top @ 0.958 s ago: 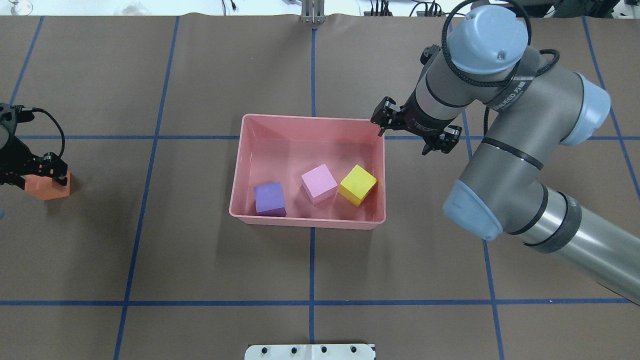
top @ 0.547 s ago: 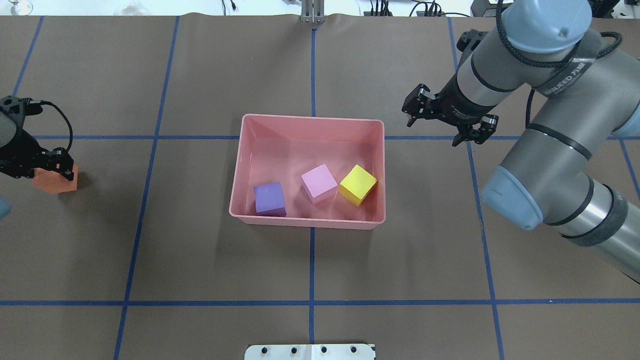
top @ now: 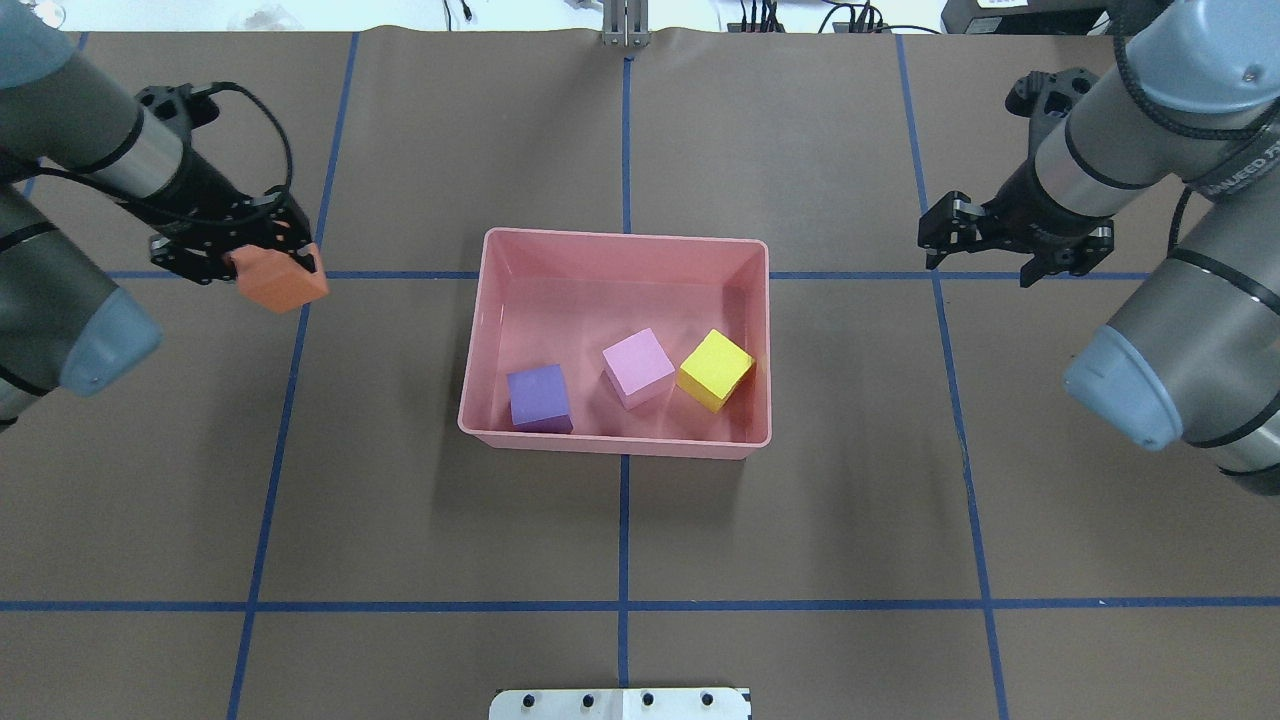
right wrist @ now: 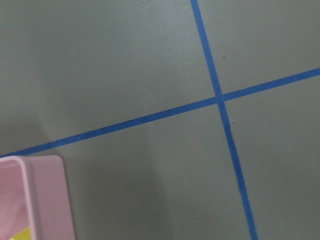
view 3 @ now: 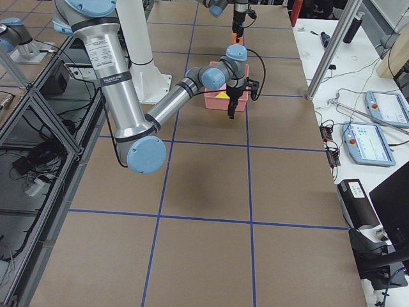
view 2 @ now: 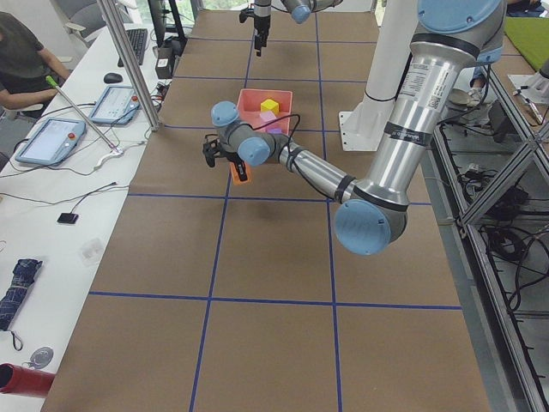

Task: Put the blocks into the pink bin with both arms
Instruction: 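Carry the orange cube into the bin and release it with the left gripper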

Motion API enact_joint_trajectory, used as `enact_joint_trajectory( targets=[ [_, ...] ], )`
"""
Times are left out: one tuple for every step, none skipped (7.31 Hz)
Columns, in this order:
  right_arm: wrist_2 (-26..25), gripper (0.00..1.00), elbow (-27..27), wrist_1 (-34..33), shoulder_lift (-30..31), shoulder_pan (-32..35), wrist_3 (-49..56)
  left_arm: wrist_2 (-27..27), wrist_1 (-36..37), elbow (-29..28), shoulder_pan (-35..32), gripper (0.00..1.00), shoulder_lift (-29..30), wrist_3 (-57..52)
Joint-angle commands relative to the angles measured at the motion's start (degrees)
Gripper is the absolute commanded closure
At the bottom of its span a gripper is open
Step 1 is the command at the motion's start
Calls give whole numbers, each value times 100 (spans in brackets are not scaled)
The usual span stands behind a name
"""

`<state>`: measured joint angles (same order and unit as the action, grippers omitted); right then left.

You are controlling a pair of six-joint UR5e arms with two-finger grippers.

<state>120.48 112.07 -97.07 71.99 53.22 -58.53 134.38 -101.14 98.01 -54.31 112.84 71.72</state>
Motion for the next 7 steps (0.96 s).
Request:
enact_joint_trajectory(
  targets=[
    [11, 0, -44, -13, 298, 363, 954, -217, 521, 44, 733, 100, 1208, 1235],
    [20, 0, -131, 4, 298, 364, 1027, -654, 786, -122, 1033, 100, 1614, 1292],
    [20, 0, -150, 13, 307, 364, 1036, -1024, 789, -620, 1419, 100, 2010, 1310],
    [20, 0, -167, 22, 316, 364, 1036, -1080, 797, -1095, 1440, 100, 2458, 1310],
    [20, 0, -167, 22, 316, 364, 1036, -1141, 754, -1282, 1510, 100, 2471, 1284],
    [11, 0, -176, 22, 325, 355, 1036, -1351, 736, -1432, 1555, 100, 2497, 1275],
    [2, 0, -176, 30, 333, 355, 1036, -1379, 640, -1564, 1555, 100, 2497, 1240]
  ],
)
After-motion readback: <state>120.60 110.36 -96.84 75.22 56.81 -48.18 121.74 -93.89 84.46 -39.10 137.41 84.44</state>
